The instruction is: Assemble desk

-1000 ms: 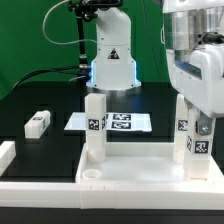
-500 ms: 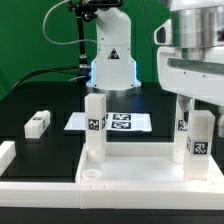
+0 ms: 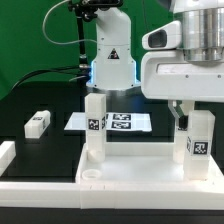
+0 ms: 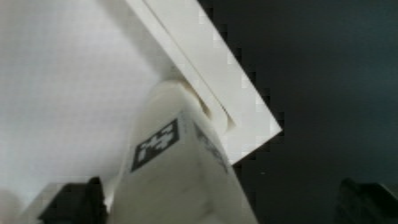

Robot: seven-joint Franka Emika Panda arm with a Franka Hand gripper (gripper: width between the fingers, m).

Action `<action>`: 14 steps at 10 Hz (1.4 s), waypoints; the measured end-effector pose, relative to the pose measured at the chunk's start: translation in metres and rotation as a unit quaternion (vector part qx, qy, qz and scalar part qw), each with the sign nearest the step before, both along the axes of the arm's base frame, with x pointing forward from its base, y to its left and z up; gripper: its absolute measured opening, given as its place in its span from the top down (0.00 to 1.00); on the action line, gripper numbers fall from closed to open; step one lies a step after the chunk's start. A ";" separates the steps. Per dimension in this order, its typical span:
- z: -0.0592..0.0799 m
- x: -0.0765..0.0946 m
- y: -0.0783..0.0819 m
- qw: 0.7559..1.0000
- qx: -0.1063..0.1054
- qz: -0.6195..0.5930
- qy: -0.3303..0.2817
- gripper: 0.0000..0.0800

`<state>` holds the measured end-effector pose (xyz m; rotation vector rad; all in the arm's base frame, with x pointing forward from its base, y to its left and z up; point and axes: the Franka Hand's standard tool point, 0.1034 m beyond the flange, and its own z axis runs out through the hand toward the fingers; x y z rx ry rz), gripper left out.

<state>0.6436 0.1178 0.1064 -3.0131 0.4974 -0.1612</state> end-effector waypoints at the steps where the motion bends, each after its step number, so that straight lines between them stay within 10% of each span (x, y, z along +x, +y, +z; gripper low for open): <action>1: 0.000 0.001 0.000 0.995 -0.019 0.095 -0.004 0.19; 3: 0.002 0.004 0.003 0.992 -0.024 0.123 -0.001 0.19; 5: 0.001 0.004 0.002 0.993 -0.024 0.116 0.000 0.53; 7: 0.001 0.004 -0.005 0.999 -0.018 0.037 0.005 0.63; 10: 0.000 0.003 -0.008 0.994 -0.004 -0.111 0.014 0.63; 14: -0.001 0.000 -0.013 0.903 0.055 -0.422 0.056 0.63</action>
Offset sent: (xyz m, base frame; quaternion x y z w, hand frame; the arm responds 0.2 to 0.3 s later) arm 0.0000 0.0000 0.0000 0.0000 0.0000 0.0650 0.9979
